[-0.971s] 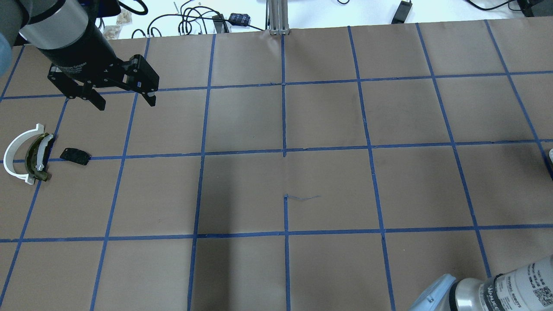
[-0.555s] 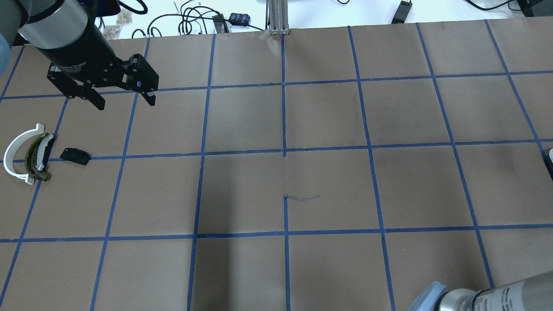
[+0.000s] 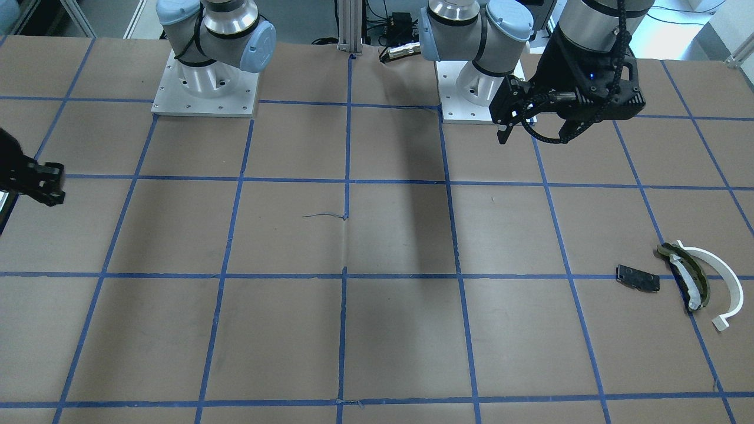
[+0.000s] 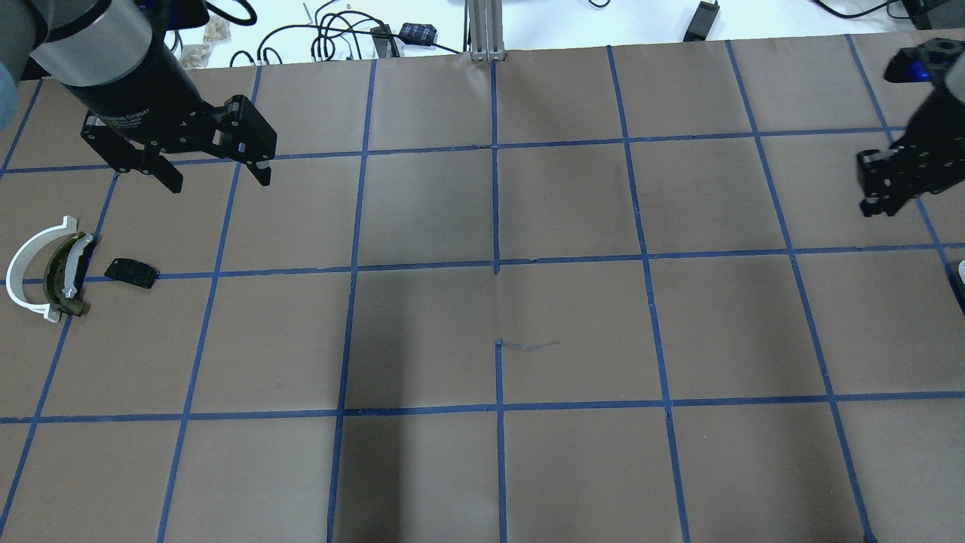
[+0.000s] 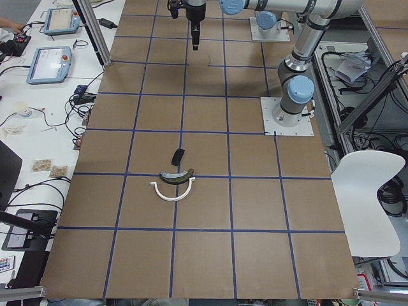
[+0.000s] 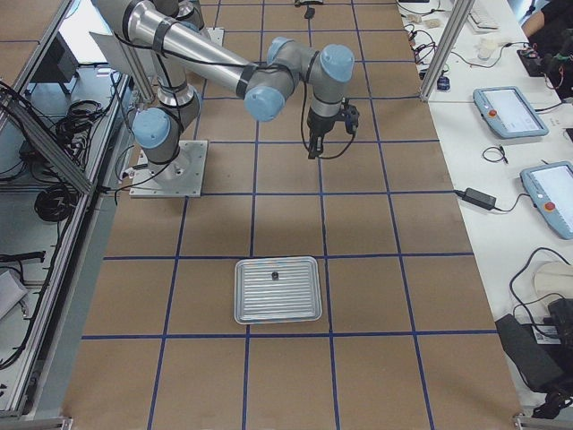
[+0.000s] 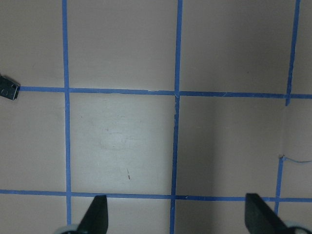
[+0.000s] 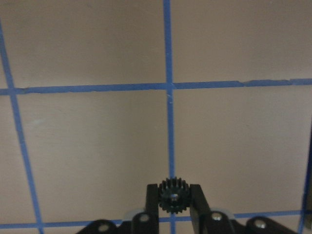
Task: Place bearing gear from tray to pile
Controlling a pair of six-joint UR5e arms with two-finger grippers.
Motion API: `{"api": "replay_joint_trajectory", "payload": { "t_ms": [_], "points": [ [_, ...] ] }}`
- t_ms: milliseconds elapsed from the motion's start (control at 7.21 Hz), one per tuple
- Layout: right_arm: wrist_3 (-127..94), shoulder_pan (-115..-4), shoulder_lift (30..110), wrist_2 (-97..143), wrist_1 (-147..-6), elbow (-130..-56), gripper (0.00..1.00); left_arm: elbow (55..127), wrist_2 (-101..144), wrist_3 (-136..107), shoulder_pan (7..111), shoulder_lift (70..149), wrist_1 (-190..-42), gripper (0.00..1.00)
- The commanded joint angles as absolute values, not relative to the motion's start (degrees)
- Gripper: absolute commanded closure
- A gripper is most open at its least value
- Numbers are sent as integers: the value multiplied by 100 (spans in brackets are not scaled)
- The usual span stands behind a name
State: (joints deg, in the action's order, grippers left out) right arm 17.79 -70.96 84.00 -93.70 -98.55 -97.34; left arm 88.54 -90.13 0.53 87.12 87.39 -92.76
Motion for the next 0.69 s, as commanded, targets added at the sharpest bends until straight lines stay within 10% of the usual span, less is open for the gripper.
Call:
{"api": "replay_joint_trajectory", "payload": {
  "t_ms": [0,555],
  "points": [
    [44,-8738,8193,-9091,-9905,-9729,100,8877,-9009,53,8719,8658,-9316,0],
    [-2324,-10657,6727,-8657,-11816,-9712,100,9264,-9052,-157,8719,8499,-9281,0]
  ]
}}
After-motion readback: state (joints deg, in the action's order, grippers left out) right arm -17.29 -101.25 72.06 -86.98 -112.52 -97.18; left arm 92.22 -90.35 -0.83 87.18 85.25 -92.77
